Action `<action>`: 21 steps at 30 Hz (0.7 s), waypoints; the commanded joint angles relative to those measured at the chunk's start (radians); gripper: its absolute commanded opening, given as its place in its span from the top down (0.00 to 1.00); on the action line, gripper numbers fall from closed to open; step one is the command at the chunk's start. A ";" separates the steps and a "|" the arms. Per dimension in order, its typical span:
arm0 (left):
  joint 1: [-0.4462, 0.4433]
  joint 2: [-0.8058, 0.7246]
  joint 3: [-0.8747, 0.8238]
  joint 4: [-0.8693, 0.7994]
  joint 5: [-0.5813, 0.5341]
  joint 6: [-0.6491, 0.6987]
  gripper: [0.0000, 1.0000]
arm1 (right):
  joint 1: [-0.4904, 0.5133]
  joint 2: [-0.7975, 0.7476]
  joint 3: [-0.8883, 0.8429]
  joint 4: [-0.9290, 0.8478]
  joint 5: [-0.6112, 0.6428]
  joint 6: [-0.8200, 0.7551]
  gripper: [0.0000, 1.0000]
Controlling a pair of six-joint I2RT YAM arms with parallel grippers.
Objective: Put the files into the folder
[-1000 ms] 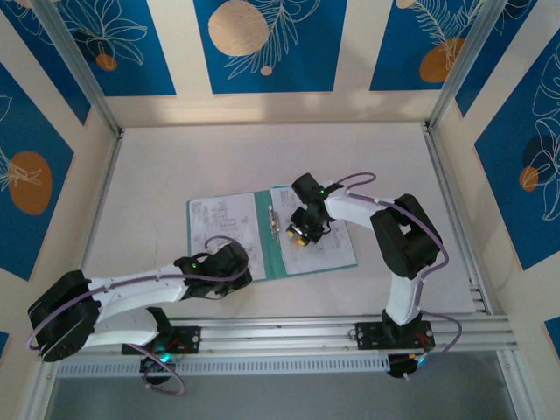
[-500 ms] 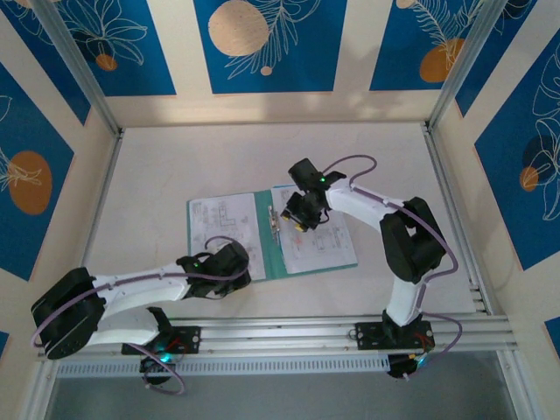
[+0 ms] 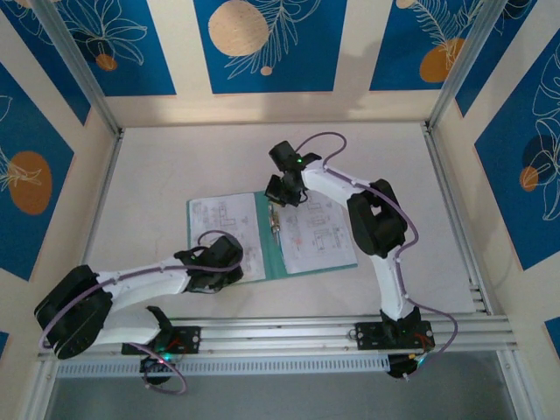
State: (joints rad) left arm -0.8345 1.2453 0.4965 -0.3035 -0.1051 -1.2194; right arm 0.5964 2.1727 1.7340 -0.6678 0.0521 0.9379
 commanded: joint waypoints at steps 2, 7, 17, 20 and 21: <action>0.020 0.017 0.002 -0.021 -0.002 0.029 0.79 | -0.007 0.065 0.113 -0.080 -0.012 -0.072 0.95; 0.019 0.013 -0.012 -0.019 -0.004 0.025 0.79 | -0.014 0.124 0.162 -0.104 -0.022 -0.083 0.95; 0.021 0.020 -0.012 -0.013 -0.002 0.023 0.80 | -0.012 0.153 0.196 -0.111 -0.043 -0.102 0.95; 0.021 0.022 -0.012 -0.012 -0.003 0.021 0.80 | -0.011 0.150 0.196 -0.113 -0.049 -0.106 0.95; 0.021 0.022 -0.012 -0.010 -0.004 0.020 0.80 | -0.009 0.147 0.192 -0.112 -0.049 -0.107 0.95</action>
State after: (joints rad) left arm -0.8265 1.2480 0.4961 -0.2985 -0.1055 -1.2194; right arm 0.5869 2.3119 1.8977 -0.7525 0.0326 0.8524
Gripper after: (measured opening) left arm 0.201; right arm 0.065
